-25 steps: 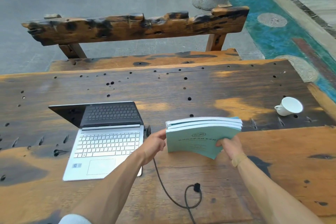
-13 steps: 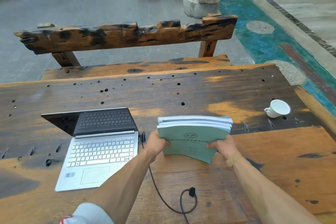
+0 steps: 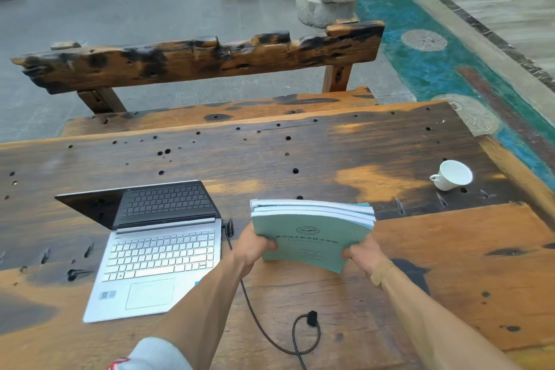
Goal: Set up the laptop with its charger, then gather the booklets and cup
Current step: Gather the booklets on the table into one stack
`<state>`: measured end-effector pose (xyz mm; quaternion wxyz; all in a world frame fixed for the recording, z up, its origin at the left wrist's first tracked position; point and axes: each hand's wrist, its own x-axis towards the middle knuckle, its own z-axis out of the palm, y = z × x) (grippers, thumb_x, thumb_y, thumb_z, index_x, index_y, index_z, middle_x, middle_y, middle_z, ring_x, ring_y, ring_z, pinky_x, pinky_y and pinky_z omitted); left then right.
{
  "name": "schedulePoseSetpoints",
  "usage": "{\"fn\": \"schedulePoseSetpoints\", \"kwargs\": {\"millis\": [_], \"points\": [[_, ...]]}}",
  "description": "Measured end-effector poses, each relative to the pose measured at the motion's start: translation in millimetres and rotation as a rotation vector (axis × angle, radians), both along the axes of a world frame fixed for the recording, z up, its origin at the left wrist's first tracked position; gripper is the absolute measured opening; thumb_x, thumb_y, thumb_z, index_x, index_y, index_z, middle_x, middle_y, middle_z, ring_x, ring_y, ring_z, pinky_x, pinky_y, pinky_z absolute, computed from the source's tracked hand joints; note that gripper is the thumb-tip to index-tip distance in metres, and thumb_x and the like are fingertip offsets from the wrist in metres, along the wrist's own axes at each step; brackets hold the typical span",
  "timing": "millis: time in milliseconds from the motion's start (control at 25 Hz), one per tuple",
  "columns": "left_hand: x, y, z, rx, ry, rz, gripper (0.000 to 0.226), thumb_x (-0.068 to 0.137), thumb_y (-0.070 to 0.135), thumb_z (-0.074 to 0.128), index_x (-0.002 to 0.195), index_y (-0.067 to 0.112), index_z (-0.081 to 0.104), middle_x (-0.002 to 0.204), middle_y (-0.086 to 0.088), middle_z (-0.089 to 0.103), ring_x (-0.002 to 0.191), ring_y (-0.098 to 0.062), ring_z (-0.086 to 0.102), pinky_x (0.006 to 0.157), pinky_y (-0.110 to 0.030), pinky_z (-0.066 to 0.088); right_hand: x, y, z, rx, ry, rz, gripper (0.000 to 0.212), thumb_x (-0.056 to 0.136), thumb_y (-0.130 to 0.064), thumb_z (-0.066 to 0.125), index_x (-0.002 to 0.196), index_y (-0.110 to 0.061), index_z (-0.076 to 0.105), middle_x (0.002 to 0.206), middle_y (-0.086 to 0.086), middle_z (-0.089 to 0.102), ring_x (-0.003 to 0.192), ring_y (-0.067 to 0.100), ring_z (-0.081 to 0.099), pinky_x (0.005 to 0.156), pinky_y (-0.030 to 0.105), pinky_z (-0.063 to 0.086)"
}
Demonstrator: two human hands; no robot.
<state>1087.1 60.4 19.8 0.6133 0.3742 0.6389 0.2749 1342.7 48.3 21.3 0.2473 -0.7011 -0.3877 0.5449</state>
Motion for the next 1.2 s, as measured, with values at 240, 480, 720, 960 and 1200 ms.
{"fn": "schedulePoseSetpoints", "kwargs": {"millis": [240,480,720,960,1200], "points": [[-0.2,-2.1,-3.5,-0.023,0.118,-0.032,0.047,0.079,-0.019,0.059,0.115,0.01,0.064,0.109,-0.001,0.069,0.108,-0.022,0.059,0.083,-0.031,0.05,3.4,-3.0,-12.3,-0.036,-0.131,0.078,0.038,0.075,0.009,0.056,0.104,-0.014,0.062,0.106,0.006,0.069,0.104,0.025,0.061,0.09,0.04,0.053],[5.4,-4.8,12.0,0.01,0.152,-0.007,0.043,0.083,-0.011,0.066,0.119,0.012,0.062,0.114,0.0,0.069,0.109,-0.022,0.06,0.084,-0.029,0.047,11.8,14.8,9.1,-0.019,-0.169,0.177,0.033,0.077,0.004,0.071,0.106,-0.012,0.067,0.111,0.004,0.069,0.102,0.022,0.062,0.089,0.033,0.049],[-23.6,-9.3,48.1,0.006,0.025,0.102,0.041,0.089,0.002,0.066,0.119,0.021,0.045,0.113,-0.004,0.068,0.089,-0.018,0.068,0.07,-0.033,0.05,1.7,34.5,57.0,-0.003,-0.01,0.336,0.041,0.083,0.002,0.067,0.122,-0.011,0.058,0.113,0.003,0.069,0.102,0.019,0.065,0.086,0.031,0.052],[-85.7,-46.8,71.3,-0.091,-0.048,0.183,0.032,0.092,0.015,0.065,0.119,0.02,0.049,0.107,-0.008,0.073,0.089,-0.025,0.071,0.068,-0.04,0.058,-49.3,27.3,58.5,-0.176,0.276,0.396,0.042,0.086,0.001,0.062,0.125,-0.013,0.057,0.11,0.007,0.073,0.097,0.024,0.071,0.077,0.043,0.059],[-162.2,-140.8,65.0,-0.159,-0.167,0.322,0.032,0.089,0.015,0.068,0.116,0.022,0.054,0.108,-0.011,0.075,0.092,-0.027,0.073,0.071,-0.036,0.059,-122.6,-7.8,48.3,-0.344,0.441,0.583,0.056,0.085,0.001,0.065,0.127,-0.031,0.046,0.12,0.012,0.069,0.105,0.032,0.066,0.082,0.048,0.056]]}}
